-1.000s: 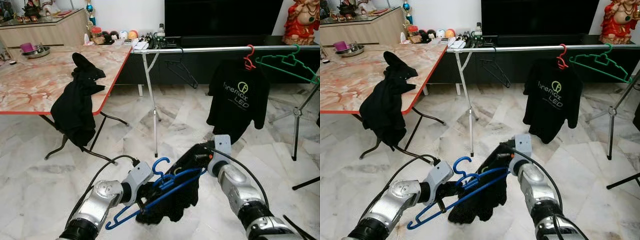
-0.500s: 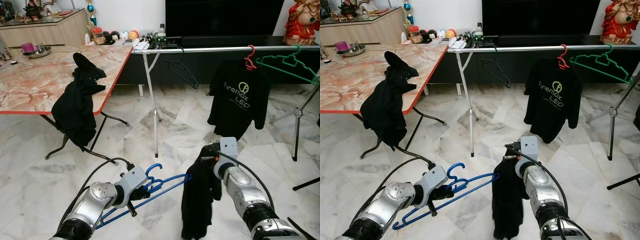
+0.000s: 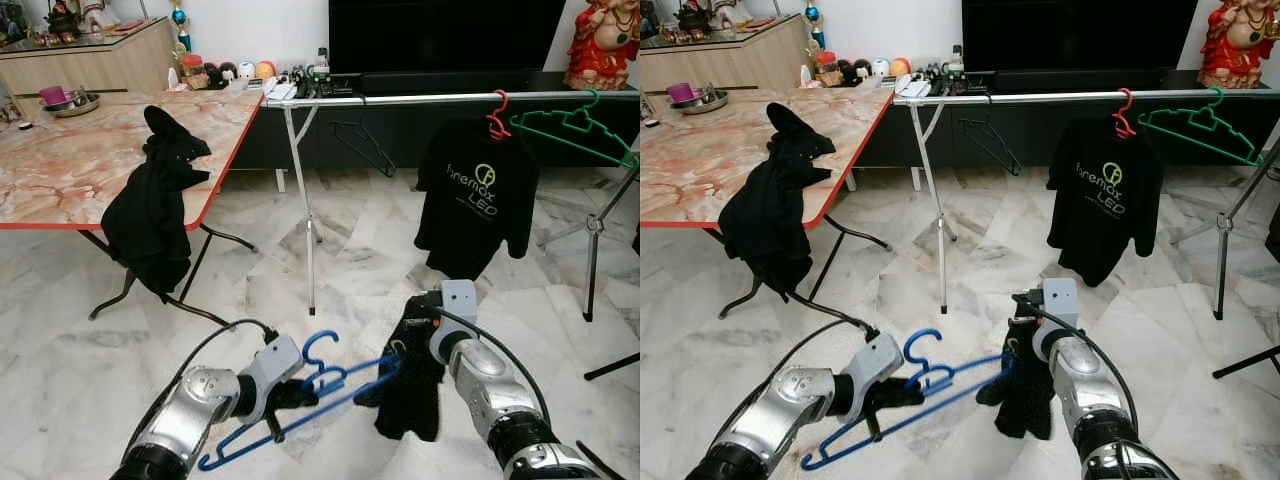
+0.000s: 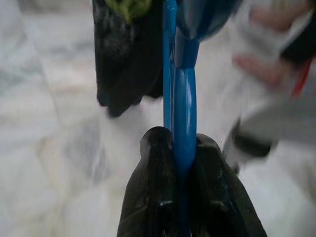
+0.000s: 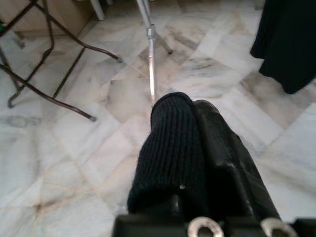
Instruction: Hang hanger
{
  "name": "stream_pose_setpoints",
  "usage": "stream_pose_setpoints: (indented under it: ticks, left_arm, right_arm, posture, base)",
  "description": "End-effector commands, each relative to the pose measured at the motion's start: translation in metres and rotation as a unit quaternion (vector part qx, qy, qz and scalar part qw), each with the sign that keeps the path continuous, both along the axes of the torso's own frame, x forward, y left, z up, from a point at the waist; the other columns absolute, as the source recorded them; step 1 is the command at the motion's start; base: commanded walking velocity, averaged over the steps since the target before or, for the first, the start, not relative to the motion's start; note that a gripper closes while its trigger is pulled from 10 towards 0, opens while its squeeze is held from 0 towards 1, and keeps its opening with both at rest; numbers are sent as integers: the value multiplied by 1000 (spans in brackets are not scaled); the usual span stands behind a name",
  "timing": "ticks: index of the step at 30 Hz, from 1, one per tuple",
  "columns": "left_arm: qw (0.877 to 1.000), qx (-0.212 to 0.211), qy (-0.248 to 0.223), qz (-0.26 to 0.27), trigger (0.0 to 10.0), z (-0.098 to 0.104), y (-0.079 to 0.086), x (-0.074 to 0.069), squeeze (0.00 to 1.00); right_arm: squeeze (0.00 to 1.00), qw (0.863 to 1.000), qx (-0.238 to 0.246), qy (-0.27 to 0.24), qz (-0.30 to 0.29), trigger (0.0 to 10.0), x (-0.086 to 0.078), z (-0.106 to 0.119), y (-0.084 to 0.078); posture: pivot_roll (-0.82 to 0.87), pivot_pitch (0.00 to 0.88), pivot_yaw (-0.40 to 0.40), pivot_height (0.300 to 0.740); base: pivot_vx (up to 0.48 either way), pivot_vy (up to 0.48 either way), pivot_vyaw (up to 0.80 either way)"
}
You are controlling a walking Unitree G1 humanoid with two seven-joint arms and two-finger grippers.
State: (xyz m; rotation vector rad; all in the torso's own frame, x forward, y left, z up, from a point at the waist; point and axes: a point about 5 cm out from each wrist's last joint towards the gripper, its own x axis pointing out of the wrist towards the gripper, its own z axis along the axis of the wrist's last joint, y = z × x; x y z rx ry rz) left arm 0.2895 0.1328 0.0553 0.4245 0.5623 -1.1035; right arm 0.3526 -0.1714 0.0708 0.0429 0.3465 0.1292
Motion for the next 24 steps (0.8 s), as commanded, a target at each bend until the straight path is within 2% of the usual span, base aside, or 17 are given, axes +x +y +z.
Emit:
stream_pose_setpoints:
  ticks: [1,3,6,7,9,10,12,18,24]
  left_arm:
    - [1000,16,6,-13,10000,-2,1,-3,0]
    - [1000,-3,20,-9,10000,-2,-1,-4,0]
    - [1000,-7,16,-4,10000,-1,-4,-3,0]
    - [999,-30,13,5,10000,3,-8,0,0]
    - [999,-40,9,9,10000,5,-10,2,0]
    - [998,-60,3,22,10000,10,-13,6,0]
    - [997,-76,-12,29,10000,17,-15,9,0]
    - [994,-100,-25,39,10000,24,-16,12,0]
    - [993,-98,-37,49,10000,26,-14,12,0]
  right_arm:
    - [0,1000,3,-16,-10,10000,4,7,-3]
    - [0,999,11,-26,-28,10000,7,12,-5]
    - [0,999,26,-26,-27,10000,8,14,-2]
    - [0,999,35,-26,-5,10000,9,15,5]
    - [0,999,37,-25,8,10000,9,15,8]
    - [0,999,33,-22,37,10000,9,15,15]
    - [0,999,22,-21,43,10000,8,13,18]
    - [0,1000,18,-7,23,10000,4,4,14]
    - [0,1000,12,8,3,10000,-2,-6,7]
  posture:
    - [54,30,15,740]
    - [49,24,19,740]
    - [49,22,19,740]
    - [47,21,20,740]
    - [45,21,20,740]
    - [45,21,20,740]
    - [49,23,17,740]
    - [54,26,16,740]
    - [55,31,16,740]
  base:
    - [0,0,0]
    - [0,0,0]
    - [0,0,0]
    - [0,0,0]
    - [0,0,0]
    - [0,0,0]
    - [0,0,0]
    - [0,0,0]
    - [0,0,0]
